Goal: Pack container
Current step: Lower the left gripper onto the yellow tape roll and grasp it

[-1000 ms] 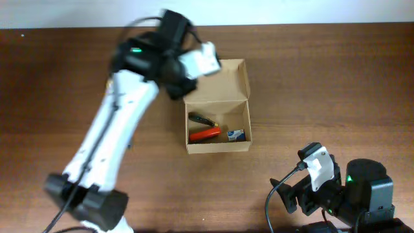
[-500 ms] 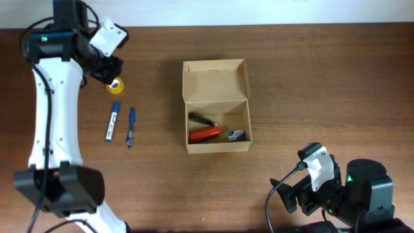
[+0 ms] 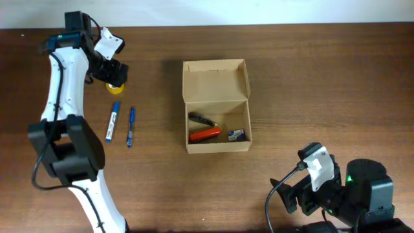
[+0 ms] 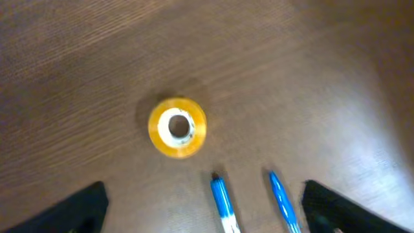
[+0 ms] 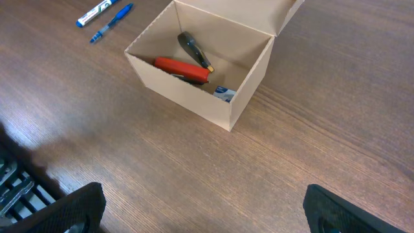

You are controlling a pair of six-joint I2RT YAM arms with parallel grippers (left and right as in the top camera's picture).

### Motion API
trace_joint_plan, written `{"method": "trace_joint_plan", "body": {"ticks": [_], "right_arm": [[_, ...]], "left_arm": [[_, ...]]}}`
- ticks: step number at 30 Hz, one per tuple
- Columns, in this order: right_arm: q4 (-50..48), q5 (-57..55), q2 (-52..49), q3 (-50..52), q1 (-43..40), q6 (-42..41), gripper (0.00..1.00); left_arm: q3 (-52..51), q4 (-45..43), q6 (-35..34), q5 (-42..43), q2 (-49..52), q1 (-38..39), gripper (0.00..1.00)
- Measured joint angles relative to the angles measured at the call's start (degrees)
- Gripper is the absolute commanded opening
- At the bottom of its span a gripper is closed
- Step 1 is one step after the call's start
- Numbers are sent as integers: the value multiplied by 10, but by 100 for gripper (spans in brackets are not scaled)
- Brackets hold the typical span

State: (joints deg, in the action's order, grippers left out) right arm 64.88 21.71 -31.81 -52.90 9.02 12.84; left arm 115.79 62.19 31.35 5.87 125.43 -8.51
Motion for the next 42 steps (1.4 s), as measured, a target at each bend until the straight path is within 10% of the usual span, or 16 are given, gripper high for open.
{"method": "trace_joint_plan", "body": {"ticks": [34,42], "right_arm": [[0,0,0,0,0,0,99],[0,0,0,0,0,0,99]], "left_arm": [[0,-94,-77,-22,138,-1,100],[0,-94,-97,-23,138,-2,52]]}}
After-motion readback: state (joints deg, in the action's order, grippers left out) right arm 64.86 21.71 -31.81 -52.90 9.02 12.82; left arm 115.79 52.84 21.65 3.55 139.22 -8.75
